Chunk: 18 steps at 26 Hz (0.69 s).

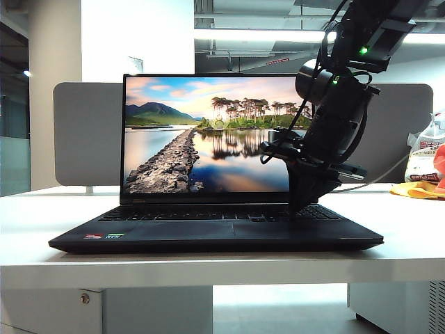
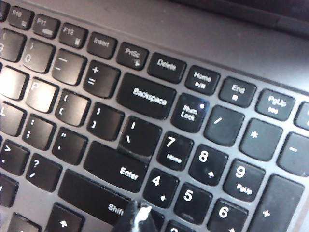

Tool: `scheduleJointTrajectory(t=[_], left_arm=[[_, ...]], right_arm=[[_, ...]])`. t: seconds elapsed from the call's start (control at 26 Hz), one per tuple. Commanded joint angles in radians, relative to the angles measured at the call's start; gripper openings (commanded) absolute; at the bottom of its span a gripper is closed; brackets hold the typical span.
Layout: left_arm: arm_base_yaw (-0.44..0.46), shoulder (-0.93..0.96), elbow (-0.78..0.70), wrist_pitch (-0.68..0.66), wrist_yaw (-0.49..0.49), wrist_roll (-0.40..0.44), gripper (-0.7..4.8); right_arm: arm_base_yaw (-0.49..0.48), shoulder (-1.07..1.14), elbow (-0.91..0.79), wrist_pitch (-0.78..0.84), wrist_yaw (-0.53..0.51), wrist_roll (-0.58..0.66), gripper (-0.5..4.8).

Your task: Open the lid of the laptop and use the keypad to enter the password "123".

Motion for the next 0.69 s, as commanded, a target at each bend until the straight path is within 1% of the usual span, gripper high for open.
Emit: scheduleJointTrajectory(t=[0.04, 0.15, 0.38, 0.69], left_arm=[[0.0, -0.002, 0.003, 0.002, 0.001, 0.005, -0.06], [0.0, -0.002, 0.003, 0.003, 0.0, 0.005, -0.06], [0.0, -0.002, 0.003, -0.023, 0.001, 0.004, -0.06], [0.0, -0.002, 0.003, -0.024, 0.001, 0.004, -0.06]], right_arm=[[0.001, 0.002, -0.004, -0.023, 0.034, 0.003, -0.09], [0.0, -0.065, -0.004, -0.013, 0.101, -0.014, -0.09], [-0.002, -0.073, -0.004, -0.034, 0.102, -0.023, -0.09], [-0.004, -0.048, -0.005, -0.054, 0.095, -0.023, -0.09]])
